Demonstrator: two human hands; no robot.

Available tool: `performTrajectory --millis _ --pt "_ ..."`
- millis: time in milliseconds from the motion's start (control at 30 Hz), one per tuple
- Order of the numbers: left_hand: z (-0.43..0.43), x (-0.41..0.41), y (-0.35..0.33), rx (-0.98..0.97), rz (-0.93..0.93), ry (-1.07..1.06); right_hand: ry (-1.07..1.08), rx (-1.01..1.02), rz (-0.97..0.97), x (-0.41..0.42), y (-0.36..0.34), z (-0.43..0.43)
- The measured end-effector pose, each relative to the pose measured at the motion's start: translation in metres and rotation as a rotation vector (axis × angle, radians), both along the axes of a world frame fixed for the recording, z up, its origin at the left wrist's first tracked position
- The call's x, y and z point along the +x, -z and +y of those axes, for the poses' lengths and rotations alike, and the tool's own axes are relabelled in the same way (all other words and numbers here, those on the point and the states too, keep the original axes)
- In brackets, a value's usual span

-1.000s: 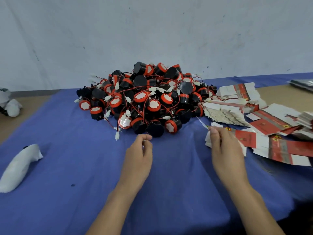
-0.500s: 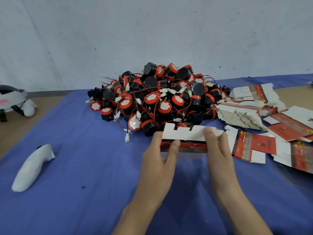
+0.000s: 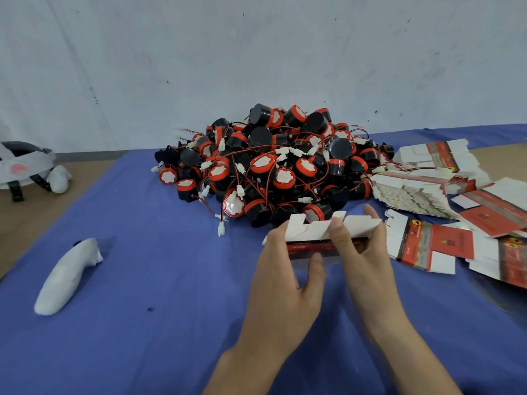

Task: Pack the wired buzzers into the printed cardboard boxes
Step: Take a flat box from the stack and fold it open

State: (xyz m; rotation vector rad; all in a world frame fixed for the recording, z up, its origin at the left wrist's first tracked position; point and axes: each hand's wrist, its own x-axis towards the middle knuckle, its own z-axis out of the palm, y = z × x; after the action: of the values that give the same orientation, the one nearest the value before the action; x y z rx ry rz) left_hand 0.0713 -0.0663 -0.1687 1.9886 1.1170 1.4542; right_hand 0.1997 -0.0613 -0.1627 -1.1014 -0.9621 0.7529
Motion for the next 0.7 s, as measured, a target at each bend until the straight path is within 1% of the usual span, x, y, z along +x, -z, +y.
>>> performTrajectory --millis 100,200,333,400,600,700 --pt "0.001 0.0 0.0 -0.015 -0.03 0.006 -0.001 0.002 -0.021 -0.001 0.004 0.002" --pt "0.005 -0.001 0.002 -0.033 -0.028 -0.003 -0.022 0.017 0.015 -0.002 0.006 0.004" --pt "0.009 -0.002 0.006 -0.096 0.016 0.094 -0.18 0.007 -0.056 -0.014 0.009 0.0" --pt "0.011 -0.001 0.008 -0.095 0.044 0.128 -0.246 -0.003 -0.072 -0.02 0.01 -0.003" --pt "0.015 -0.008 0.004 -0.111 -0.08 0.117 -0.381 0.08 -0.062 -0.022 0.004 -0.006" --pt "0.014 -0.013 -0.001 -0.124 -0.133 0.087 -0.441 0.134 -0.113 -0.024 0.005 -0.006"
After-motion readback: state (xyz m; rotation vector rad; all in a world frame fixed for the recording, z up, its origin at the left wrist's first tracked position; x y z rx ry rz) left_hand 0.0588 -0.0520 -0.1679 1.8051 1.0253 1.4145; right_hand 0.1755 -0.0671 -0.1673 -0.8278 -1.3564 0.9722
